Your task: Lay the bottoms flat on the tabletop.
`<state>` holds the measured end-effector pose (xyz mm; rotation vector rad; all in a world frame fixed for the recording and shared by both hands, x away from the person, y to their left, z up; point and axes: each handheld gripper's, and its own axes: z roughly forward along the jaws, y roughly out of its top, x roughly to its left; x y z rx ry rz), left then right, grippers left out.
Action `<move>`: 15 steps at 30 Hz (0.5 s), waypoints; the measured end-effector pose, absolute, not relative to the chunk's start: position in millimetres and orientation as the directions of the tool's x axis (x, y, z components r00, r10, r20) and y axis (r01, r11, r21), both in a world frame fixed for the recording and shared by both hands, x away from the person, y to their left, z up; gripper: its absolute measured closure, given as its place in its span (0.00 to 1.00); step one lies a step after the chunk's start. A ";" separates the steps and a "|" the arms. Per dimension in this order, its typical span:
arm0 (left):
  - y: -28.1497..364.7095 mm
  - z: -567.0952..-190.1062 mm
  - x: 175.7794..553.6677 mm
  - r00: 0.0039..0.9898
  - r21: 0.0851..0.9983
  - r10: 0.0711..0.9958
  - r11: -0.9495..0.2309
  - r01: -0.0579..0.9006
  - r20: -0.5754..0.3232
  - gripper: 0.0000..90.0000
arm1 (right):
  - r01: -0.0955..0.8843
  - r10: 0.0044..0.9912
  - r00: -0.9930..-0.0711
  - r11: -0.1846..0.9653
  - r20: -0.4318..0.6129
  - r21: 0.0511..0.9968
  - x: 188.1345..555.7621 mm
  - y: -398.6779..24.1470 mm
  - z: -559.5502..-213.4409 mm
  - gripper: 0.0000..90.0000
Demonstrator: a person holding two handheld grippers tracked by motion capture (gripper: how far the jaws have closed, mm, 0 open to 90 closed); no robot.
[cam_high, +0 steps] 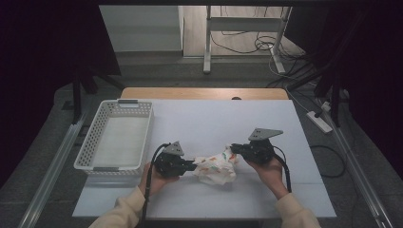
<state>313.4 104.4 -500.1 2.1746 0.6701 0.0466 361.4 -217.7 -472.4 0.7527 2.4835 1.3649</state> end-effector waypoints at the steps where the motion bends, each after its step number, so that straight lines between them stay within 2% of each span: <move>1: 104.9 -499.3 313.7 0.856 0.739 0.479 -0.502 0.449 -0.195 0.92 | 0.333 0.527 -0.848 0.440 0.061 0.834 361.3 -217.6 -472.3 0.94; 15: 111.0 -486.0 319.0 0.853 0.763 0.464 -0.454 0.460 -0.238 0.92 | 0.317 0.542 -0.837 0.374 0.072 0.872 360.6 -222.0 -460.5 0.94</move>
